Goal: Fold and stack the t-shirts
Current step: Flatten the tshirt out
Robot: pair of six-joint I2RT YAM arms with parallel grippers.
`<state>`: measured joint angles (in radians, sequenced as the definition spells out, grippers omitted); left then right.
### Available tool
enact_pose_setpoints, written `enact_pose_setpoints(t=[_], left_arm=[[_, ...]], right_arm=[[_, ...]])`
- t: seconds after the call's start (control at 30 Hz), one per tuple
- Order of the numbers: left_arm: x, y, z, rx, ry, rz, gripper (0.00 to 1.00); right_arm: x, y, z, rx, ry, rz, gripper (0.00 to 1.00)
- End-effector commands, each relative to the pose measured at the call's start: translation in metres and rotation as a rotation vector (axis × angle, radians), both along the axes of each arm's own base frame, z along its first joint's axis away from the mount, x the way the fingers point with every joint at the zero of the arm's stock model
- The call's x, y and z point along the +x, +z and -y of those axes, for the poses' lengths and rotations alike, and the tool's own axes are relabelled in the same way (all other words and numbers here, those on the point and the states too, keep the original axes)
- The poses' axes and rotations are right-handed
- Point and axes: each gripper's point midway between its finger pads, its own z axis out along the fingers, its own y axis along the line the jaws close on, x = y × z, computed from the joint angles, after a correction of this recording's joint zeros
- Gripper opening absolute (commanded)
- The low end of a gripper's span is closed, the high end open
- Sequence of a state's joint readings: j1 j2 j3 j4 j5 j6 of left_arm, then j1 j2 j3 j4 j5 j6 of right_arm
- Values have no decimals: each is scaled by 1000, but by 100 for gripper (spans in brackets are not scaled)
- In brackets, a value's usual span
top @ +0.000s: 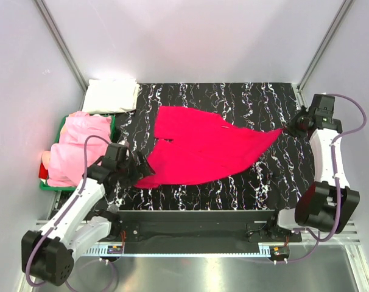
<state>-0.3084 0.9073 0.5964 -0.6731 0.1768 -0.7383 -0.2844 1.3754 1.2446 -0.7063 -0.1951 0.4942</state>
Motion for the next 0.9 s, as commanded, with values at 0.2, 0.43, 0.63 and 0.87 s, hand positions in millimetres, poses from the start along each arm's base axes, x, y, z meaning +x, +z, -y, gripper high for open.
enact_pose_setpoints(t=[0.2,0.43,0.63,0.87], left_arm=[[48,50,2,8,39,188,97],[91,47,31,28,-23,218,80],[142,25,74,144,-139,156,77],[200,-1,126,189,-206,96,77]], right_arm=[[-2,56,-7,-18,25,188,0],[-10,46,-20,41,51,183,0],[-12,38,-29,77,89,170,0],[-12,34,-35,70,117,152,0]])
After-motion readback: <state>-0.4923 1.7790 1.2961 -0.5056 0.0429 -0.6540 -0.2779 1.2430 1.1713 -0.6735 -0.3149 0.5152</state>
